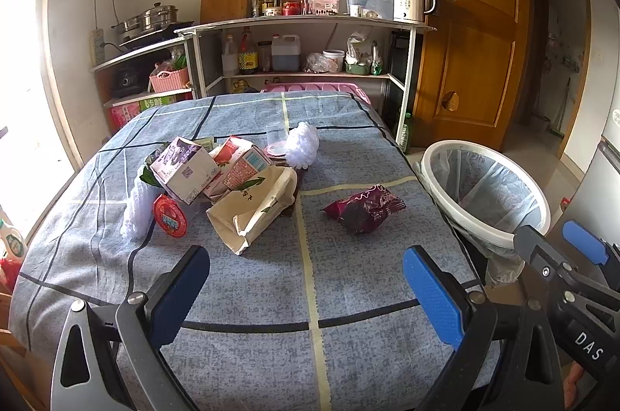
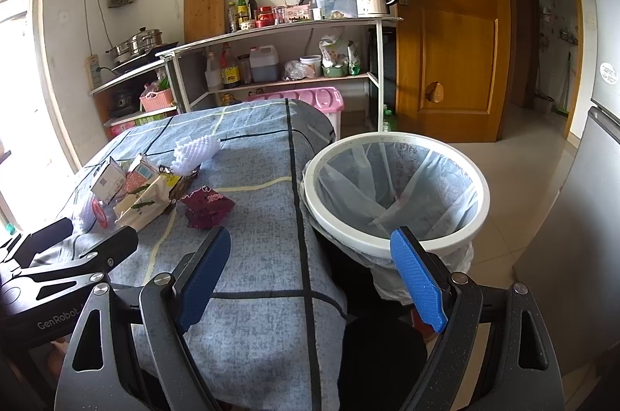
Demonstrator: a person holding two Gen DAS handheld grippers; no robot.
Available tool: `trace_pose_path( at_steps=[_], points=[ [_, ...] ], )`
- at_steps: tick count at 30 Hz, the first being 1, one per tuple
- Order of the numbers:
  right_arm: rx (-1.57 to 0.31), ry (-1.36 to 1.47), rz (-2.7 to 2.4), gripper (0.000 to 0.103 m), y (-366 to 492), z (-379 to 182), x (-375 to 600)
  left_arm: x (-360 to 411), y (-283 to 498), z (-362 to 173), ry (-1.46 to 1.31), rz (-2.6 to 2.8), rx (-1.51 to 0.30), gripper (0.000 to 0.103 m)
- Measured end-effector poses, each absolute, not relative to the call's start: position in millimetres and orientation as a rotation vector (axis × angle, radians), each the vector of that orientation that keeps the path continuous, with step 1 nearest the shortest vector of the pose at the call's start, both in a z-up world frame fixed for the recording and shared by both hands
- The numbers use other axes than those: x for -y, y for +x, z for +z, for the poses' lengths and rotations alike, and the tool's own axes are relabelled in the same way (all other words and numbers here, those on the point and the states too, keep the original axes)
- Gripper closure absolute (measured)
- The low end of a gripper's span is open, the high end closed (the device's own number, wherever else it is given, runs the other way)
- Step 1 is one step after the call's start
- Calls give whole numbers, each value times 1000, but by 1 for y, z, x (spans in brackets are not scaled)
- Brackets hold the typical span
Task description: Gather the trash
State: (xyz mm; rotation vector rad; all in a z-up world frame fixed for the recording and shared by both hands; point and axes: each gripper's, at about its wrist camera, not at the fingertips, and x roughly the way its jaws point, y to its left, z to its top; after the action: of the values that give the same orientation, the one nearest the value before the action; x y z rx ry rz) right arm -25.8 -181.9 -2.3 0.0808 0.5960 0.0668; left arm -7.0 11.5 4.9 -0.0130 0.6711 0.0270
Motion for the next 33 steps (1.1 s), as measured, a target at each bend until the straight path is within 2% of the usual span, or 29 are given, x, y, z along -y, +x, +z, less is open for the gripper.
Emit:
trace_pose_path(
  at_steps=[33],
  points=[
    [-598, 79, 64, 18, -26, -2, 181, -11, -7, 4, -9, 34, -669, 1]
  ],
)
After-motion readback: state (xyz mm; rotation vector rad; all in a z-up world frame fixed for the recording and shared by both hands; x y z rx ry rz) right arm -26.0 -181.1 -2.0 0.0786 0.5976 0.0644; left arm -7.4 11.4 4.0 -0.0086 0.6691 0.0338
